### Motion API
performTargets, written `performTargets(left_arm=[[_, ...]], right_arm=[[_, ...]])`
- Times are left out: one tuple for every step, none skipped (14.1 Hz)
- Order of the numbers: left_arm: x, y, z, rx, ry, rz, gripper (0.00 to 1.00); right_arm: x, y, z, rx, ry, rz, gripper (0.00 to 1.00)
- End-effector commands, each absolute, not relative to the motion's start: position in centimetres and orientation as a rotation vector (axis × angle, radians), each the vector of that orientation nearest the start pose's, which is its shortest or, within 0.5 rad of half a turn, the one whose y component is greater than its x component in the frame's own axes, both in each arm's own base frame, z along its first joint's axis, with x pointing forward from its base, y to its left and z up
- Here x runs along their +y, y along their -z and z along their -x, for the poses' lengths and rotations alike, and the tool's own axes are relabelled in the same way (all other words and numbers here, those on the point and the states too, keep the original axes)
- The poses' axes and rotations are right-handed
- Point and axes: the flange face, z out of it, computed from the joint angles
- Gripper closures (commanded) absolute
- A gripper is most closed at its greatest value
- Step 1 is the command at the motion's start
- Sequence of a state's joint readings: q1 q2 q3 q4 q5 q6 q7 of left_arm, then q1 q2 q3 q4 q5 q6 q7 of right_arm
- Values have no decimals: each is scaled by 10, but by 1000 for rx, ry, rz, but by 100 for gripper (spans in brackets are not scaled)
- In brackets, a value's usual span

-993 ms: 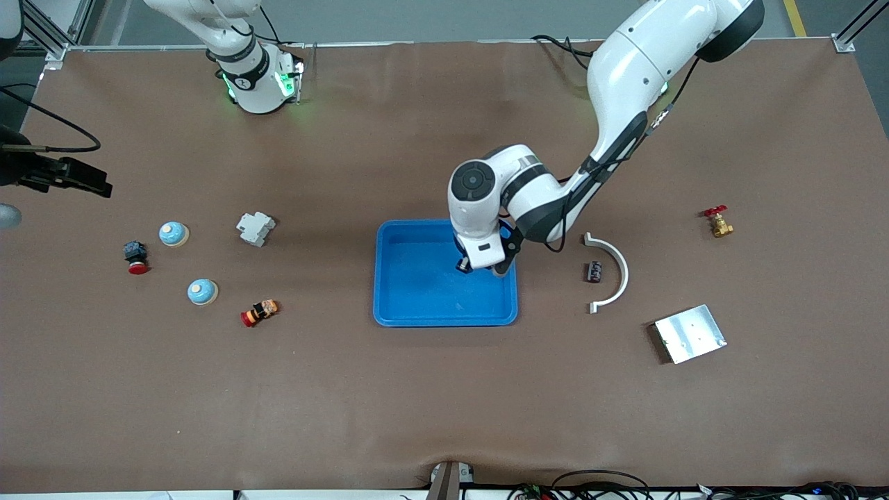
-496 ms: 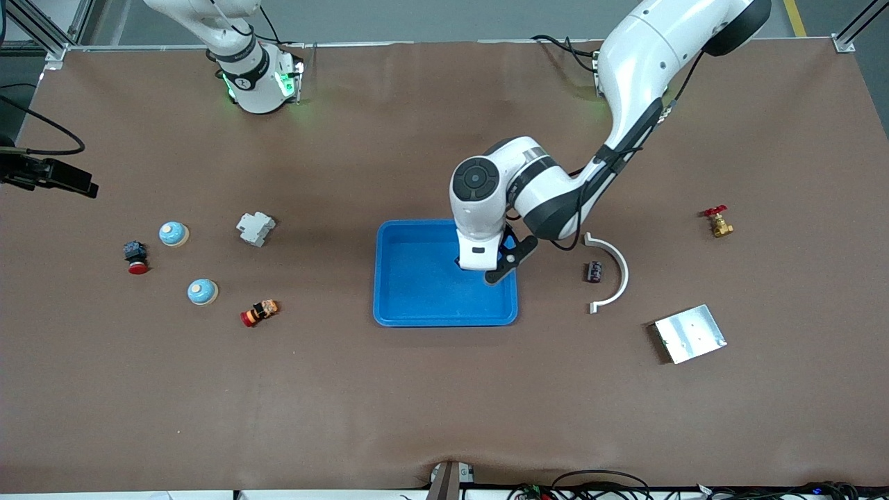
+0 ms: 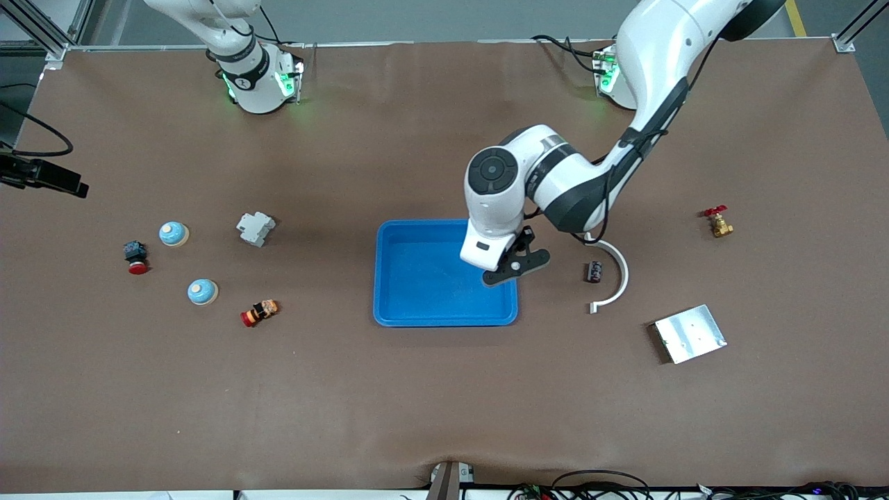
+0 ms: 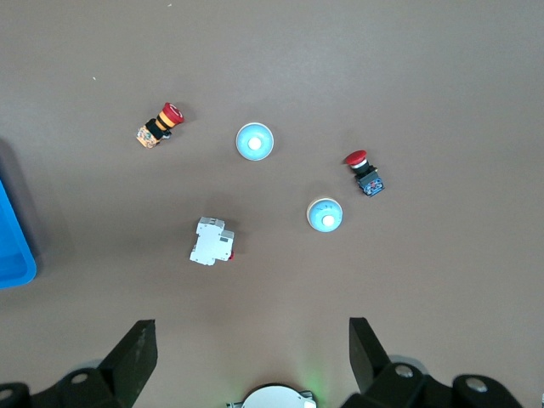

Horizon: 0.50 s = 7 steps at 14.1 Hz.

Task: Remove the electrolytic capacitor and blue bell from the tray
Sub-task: 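Carry the capacitor beside the white arc and release it with the left gripper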

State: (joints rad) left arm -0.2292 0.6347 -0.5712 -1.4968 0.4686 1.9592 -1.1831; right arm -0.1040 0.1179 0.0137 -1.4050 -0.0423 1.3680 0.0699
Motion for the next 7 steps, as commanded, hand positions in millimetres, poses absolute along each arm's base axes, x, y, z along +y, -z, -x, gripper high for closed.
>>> performTargets(left_arm=[[-400,-355,-542,-228,20,3047,100],[-388,-359,-544,-175,15,3052,100],[-371,-366,-544,-104,13,3053,100],[-356,-370,-542,-42,5,3051,100],[-340,-373,-542,-2,-8,3052,100],[-327,-371,-541,23,-26,3055,100],[-318,-370,-541,47,-33,3062,100]], right_arm=[[-64,-624,-565,308,-225,3135,0],[-65,-631,-564,299,-206,3138,0],[-65,-640,-564,301,-175,3137,0],[-61,-645,-562,300,-167,3141,0],[-58,-645,-563,286,-171,3156,0],[-59,-648,-562,286,-154,3166,0],[-61,-649,-562,291,-147,3164,0]])
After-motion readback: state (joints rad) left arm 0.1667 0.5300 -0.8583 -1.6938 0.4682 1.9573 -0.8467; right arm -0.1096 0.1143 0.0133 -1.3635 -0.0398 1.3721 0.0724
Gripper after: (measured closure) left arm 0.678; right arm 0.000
